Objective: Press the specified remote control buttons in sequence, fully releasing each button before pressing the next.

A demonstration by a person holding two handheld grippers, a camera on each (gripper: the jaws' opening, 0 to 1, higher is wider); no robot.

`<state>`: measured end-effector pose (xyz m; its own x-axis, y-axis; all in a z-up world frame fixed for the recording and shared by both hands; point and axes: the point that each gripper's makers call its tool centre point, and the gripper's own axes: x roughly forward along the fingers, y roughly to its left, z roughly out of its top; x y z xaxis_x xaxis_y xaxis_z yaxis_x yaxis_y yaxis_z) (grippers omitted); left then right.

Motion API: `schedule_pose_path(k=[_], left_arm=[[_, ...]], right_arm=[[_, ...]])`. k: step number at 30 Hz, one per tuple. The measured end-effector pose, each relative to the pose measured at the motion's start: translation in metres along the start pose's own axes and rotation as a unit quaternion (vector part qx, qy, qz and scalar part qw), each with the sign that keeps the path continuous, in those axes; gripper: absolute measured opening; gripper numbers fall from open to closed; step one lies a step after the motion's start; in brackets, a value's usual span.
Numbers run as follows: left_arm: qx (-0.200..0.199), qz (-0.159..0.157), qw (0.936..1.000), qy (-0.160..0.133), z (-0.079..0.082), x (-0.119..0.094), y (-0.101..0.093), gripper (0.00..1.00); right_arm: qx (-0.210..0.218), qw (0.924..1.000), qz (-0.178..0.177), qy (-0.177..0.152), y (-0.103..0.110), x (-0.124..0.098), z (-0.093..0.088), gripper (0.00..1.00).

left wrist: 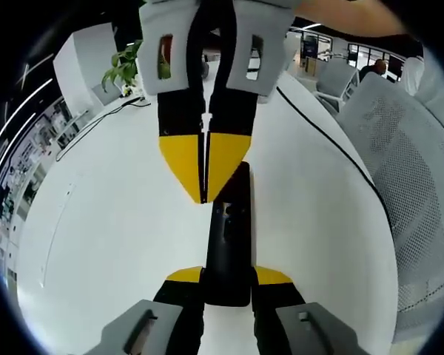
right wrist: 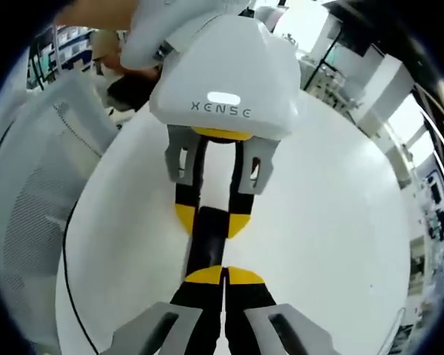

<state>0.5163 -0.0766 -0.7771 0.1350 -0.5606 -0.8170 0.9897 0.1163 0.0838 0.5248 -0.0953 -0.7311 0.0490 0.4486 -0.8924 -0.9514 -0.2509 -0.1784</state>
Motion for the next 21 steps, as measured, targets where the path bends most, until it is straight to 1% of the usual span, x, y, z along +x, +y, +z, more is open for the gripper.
schedule_pose_path(k=[11, 21], left_arm=[[0.001, 0.0, 1.0, 0.001, 0.0001, 0.0005, 0.0, 0.23], [0.0, 0.001, 1.0, -0.001, 0.0003, 0.001, 0.0002, 0.23]], right_arm=[[-0.008, 0.9999, -0.005, -0.004, -0.0022, -0.0051, 0.0067, 0.0], [-0.01, 0.9999, 0.004, -0.006, 0.0029, 0.0042, 0.0087, 0.0]])
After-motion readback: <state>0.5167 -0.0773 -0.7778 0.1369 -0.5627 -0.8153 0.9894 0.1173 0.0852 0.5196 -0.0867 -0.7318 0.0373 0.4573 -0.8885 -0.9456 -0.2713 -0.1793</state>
